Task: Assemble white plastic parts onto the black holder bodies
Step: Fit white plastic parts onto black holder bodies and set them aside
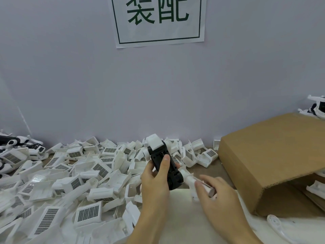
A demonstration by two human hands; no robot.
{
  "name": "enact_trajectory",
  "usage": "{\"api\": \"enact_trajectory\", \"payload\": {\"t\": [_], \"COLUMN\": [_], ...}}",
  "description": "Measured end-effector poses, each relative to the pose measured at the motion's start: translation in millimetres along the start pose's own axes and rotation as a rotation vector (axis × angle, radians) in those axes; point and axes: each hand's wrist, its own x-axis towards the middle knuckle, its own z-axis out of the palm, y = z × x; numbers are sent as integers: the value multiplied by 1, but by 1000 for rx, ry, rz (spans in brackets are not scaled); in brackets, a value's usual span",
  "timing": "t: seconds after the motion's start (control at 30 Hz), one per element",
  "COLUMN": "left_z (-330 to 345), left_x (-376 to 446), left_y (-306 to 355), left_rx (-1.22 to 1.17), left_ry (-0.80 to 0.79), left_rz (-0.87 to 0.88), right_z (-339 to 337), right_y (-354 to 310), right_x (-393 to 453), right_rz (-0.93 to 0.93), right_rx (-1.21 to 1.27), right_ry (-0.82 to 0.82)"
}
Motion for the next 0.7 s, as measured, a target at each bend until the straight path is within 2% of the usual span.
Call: {"api": "enact_trajectory", "payload": {"t": [0.17,0.3,0.53,0.7], "left_z": [2,8,14,14], "left_x": [-3,-10,-18,-18], "left_y": [-1,-1,-3,1], "left_rx": [41,122,268,134], "left_ry": [-32,-125,-292,-290], "left_rz": [-27,-36,-136,-355], "right_z": [-5,-10,-3,-8], "right_y": [0,-10,-9,-9], "right_x": [7,6,0,-2], "right_rz": [155,75,-133,-221], "right_rx": [349,543,482,346], "right_ry": [131,209,158,58]}}
